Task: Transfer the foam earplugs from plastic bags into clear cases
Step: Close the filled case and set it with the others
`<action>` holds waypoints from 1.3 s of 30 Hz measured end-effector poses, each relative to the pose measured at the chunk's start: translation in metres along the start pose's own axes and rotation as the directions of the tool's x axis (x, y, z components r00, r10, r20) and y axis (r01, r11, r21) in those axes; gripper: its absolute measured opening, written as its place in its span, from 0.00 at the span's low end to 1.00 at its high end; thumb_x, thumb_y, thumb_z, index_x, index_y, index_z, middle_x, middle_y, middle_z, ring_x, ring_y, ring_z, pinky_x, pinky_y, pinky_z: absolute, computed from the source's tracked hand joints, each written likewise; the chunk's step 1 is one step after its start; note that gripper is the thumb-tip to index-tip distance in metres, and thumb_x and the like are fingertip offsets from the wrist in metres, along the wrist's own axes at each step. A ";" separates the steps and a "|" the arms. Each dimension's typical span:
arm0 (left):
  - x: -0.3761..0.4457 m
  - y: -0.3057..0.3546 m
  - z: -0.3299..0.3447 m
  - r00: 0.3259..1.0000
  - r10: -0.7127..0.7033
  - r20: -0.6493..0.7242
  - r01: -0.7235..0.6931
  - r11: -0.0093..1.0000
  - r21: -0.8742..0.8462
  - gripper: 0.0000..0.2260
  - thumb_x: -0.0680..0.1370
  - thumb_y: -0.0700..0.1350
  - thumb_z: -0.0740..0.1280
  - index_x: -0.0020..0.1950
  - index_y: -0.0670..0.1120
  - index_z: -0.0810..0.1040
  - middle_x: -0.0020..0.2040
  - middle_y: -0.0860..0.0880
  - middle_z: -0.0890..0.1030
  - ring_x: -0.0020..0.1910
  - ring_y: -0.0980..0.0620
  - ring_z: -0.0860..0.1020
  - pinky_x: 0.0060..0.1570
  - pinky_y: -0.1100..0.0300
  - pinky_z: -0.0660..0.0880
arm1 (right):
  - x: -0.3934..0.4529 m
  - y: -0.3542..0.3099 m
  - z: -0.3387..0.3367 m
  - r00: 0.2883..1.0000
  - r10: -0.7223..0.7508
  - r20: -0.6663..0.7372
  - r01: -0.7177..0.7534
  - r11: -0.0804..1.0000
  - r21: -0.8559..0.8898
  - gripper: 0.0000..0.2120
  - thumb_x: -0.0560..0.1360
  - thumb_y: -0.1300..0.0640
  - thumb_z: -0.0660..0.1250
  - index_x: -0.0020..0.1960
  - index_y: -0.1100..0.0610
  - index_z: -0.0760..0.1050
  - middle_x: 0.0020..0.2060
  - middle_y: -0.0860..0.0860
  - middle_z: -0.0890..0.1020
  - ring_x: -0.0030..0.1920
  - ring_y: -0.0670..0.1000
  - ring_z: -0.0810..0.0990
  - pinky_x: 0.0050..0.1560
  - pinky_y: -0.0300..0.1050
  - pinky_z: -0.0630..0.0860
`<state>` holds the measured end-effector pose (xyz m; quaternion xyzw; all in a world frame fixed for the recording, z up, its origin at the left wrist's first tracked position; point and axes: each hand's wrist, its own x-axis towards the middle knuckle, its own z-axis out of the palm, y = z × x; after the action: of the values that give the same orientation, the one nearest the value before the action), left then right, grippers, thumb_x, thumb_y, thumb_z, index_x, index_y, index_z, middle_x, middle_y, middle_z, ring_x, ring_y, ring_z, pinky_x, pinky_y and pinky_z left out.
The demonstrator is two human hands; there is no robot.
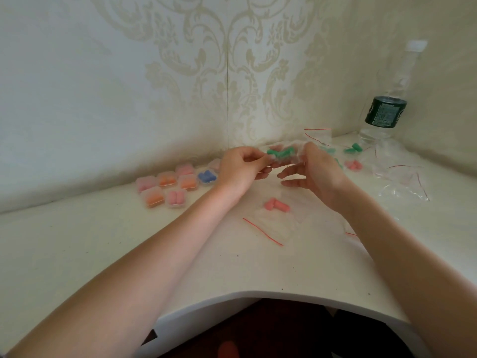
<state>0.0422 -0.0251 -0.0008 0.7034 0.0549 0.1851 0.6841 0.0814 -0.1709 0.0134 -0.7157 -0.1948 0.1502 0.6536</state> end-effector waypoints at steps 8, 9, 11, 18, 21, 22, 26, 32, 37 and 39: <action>0.003 -0.008 0.000 0.984 0.176 0.028 -0.178 0.963 0.205 0.09 0.76 0.33 0.65 0.41 0.45 0.77 0.35 0.43 0.81 0.35 0.46 0.81 0.41 0.54 0.80 | 0.001 0.008 -0.004 0.994 -0.090 0.057 0.096 0.989 -0.111 0.09 0.79 0.57 0.64 0.56 0.57 0.77 0.43 0.53 0.81 0.33 0.47 0.78 0.39 0.40 0.80; 0.003 -0.008 0.000 0.983 0.180 0.041 -0.184 0.962 0.203 0.09 0.76 0.32 0.64 0.41 0.45 0.77 0.35 0.44 0.81 0.35 0.47 0.81 0.40 0.56 0.80 | 0.002 0.008 -0.003 0.993 -0.116 0.035 0.120 0.981 -0.155 0.06 0.78 0.57 0.65 0.54 0.56 0.78 0.42 0.54 0.80 0.32 0.47 0.78 0.39 0.41 0.80; 0.001 -0.007 0.002 0.980 0.174 0.094 -0.188 0.966 0.177 0.09 0.76 0.32 0.64 0.41 0.45 0.79 0.35 0.46 0.81 0.33 0.52 0.80 0.37 0.62 0.79 | 0.003 0.010 -0.001 0.979 -0.198 -0.056 0.175 0.944 -0.280 0.01 0.77 0.58 0.66 0.48 0.55 0.77 0.39 0.56 0.79 0.30 0.48 0.76 0.37 0.45 0.79; -0.002 -0.001 0.006 0.995 -0.004 0.099 0.004 1.000 -0.004 0.07 0.80 0.37 0.61 0.42 0.41 0.76 0.36 0.46 0.79 0.32 0.55 0.79 0.40 0.61 0.80 | -0.003 0.010 -0.001 0.926 -0.377 0.013 0.312 0.748 -0.586 0.03 0.77 0.53 0.66 0.47 0.49 0.72 0.38 0.47 0.78 0.31 0.47 0.76 0.37 0.47 0.76; 0.001 0.000 0.006 0.991 -0.118 0.064 0.126 0.981 -0.147 0.09 0.81 0.40 0.61 0.41 0.41 0.74 0.37 0.45 0.80 0.34 0.52 0.81 0.40 0.59 0.81 | -0.006 0.007 0.000 0.912 -0.408 0.047 0.366 0.756 -0.542 0.03 0.75 0.56 0.69 0.47 0.51 0.75 0.44 0.48 0.80 0.33 0.50 0.77 0.37 0.49 0.77; 0.001 0.001 0.005 0.988 -0.137 0.072 0.148 0.973 -0.178 0.09 0.80 0.40 0.62 0.41 0.41 0.74 0.36 0.45 0.80 0.34 0.52 0.81 0.39 0.60 0.80 | -0.006 0.006 0.001 0.907 -0.420 0.042 0.374 0.754 -0.540 0.03 0.75 0.57 0.69 0.48 0.54 0.77 0.43 0.46 0.80 0.33 0.51 0.78 0.37 0.49 0.78; 0.000 0.006 0.005 0.972 -0.219 0.085 0.235 0.920 -0.314 0.10 0.81 0.38 0.61 0.40 0.40 0.75 0.32 0.46 0.80 0.30 0.53 0.80 0.35 0.63 0.80 | -0.008 0.003 0.002 0.893 -0.449 -0.019 0.375 0.767 -0.520 0.04 0.75 0.60 0.68 0.49 0.56 0.78 0.39 0.45 0.81 0.31 0.50 0.81 0.35 0.50 0.80; -0.003 0.012 0.009 0.943 -0.316 0.106 0.331 0.852 -0.407 0.11 0.82 0.38 0.57 0.40 0.39 0.71 0.26 0.47 0.79 0.27 0.53 0.81 0.35 0.59 0.81 | -0.008 0.005 0.001 0.913 -0.408 -0.015 0.349 0.799 -0.491 0.08 0.76 0.63 0.64 0.51 0.51 0.76 0.44 0.46 0.80 0.31 0.50 0.83 0.34 0.51 0.81; -0.002 0.008 0.006 0.944 -0.313 0.102 0.328 0.873 -0.362 0.10 0.83 0.38 0.57 0.42 0.41 0.70 0.36 0.43 0.78 0.37 0.49 0.80 0.43 0.57 0.80 | -0.005 0.004 -0.008 0.932 -0.351 0.092 0.336 0.735 -0.589 0.08 0.77 0.59 0.66 0.53 0.48 0.74 0.43 0.52 0.80 0.34 0.46 0.83 0.35 0.46 0.82; -0.002 0.008 0.006 0.946 -0.303 0.118 0.326 0.879 -0.348 0.11 0.83 0.39 0.57 0.41 0.41 0.71 0.35 0.44 0.80 0.37 0.50 0.81 0.45 0.56 0.80 | -0.003 0.003 -0.009 0.926 -0.368 0.084 0.342 0.723 -0.600 0.05 0.78 0.59 0.65 0.50 0.49 0.72 0.43 0.53 0.79 0.35 0.48 0.83 0.35 0.47 0.82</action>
<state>0.0410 -0.0324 0.0070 0.5518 0.1125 0.0573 0.8244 0.0829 -0.1808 0.0113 -0.8384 -0.3523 -0.0624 0.4110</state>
